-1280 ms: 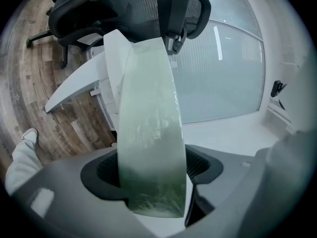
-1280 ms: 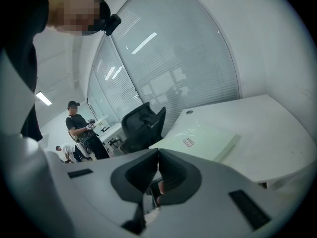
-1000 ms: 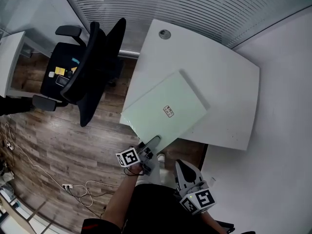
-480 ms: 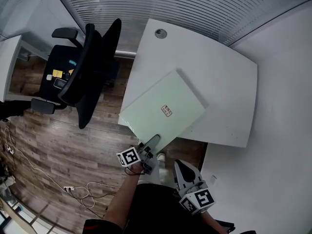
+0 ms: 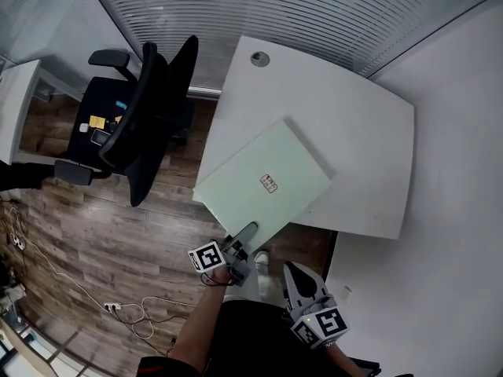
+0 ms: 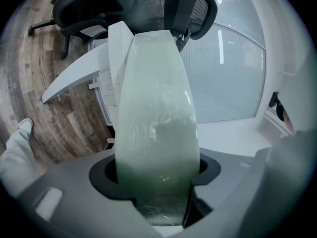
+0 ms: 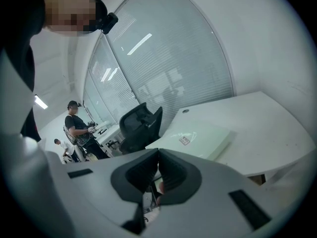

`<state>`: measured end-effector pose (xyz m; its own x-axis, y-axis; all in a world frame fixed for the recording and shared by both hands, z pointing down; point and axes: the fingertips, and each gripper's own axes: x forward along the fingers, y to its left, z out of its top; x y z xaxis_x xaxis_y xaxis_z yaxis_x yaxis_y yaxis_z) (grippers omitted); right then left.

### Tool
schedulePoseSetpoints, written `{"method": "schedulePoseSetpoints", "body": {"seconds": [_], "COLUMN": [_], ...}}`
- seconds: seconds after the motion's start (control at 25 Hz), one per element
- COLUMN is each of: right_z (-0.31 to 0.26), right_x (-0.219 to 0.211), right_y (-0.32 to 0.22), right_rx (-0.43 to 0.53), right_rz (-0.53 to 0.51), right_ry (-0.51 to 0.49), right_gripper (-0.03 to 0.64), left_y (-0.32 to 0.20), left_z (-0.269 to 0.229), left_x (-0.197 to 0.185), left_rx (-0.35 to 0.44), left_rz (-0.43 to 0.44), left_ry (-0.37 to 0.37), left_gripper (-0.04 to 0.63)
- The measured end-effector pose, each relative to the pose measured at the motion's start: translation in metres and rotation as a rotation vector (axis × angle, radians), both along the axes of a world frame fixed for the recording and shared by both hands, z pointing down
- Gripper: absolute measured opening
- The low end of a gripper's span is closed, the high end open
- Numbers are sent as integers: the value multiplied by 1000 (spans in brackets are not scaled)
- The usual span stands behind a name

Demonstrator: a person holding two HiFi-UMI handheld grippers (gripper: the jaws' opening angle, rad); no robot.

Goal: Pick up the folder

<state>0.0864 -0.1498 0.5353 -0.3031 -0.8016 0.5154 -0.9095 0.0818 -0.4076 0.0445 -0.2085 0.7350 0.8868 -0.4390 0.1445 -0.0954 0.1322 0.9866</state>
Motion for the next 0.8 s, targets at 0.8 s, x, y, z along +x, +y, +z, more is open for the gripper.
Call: {"method": "schedulePoseSetpoints", "body": {"seconds": [0.8], "right_z": [-24], "right_x": [1], "right_y": [43], "right_rx": [41], "right_rz": [-22], "right_ry": [-19], "right_gripper": [-2], "left_y": [48], "left_z": [-39], "left_x": [-26], "left_rx": [24], "left_rz": [-37], "left_ry": [19], "left_gripper": [273]}}
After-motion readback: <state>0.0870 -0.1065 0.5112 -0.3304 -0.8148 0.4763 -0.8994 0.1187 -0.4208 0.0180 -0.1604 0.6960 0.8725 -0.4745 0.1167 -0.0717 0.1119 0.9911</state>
